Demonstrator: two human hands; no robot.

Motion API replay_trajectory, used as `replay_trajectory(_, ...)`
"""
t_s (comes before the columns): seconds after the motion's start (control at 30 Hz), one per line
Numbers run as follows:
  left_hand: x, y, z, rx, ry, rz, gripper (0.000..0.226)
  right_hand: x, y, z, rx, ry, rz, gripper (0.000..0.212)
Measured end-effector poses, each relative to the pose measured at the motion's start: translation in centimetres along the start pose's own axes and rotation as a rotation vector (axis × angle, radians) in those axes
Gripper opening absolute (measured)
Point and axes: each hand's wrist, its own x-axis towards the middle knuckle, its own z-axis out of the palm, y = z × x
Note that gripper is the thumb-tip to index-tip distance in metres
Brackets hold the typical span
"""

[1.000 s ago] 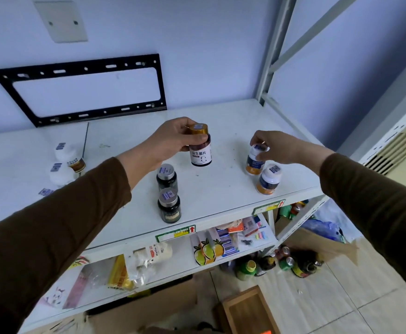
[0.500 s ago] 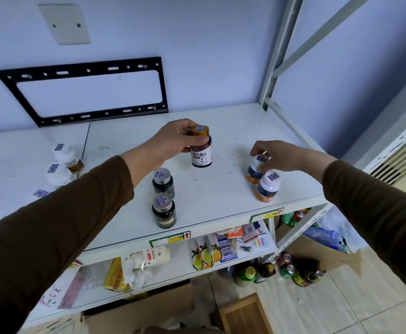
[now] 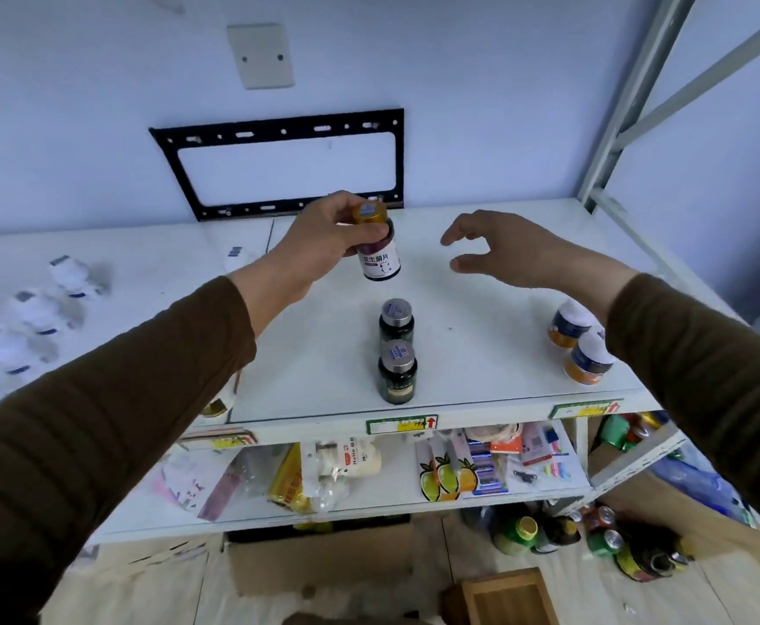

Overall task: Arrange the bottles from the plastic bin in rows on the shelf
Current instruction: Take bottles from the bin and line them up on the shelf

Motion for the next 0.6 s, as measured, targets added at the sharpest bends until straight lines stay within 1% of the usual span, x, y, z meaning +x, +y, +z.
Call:
replay_trajectory(0.17, -3.8, -1.2, -9.1, 0.016, 0.114, 0.021, 0.037, 2.5, -9.3, 2.9, 0.036, 0.032, -0.104, 0.029)
replay_trajectory(0.4, -8.9, -4.3, -21.9, -0.001, 0.178, 0.032, 0.037, 5.8, -22.8, 9.1, 0.007, 0.043, -0.234, 0.033)
replay_trajectory(0.6, -11.0, -5.9, -29.6, 0.018, 0.211, 0.013, 0.029, 8.8, -30.4, 12.1, -0.002, -0.024, -0.289, 0.034)
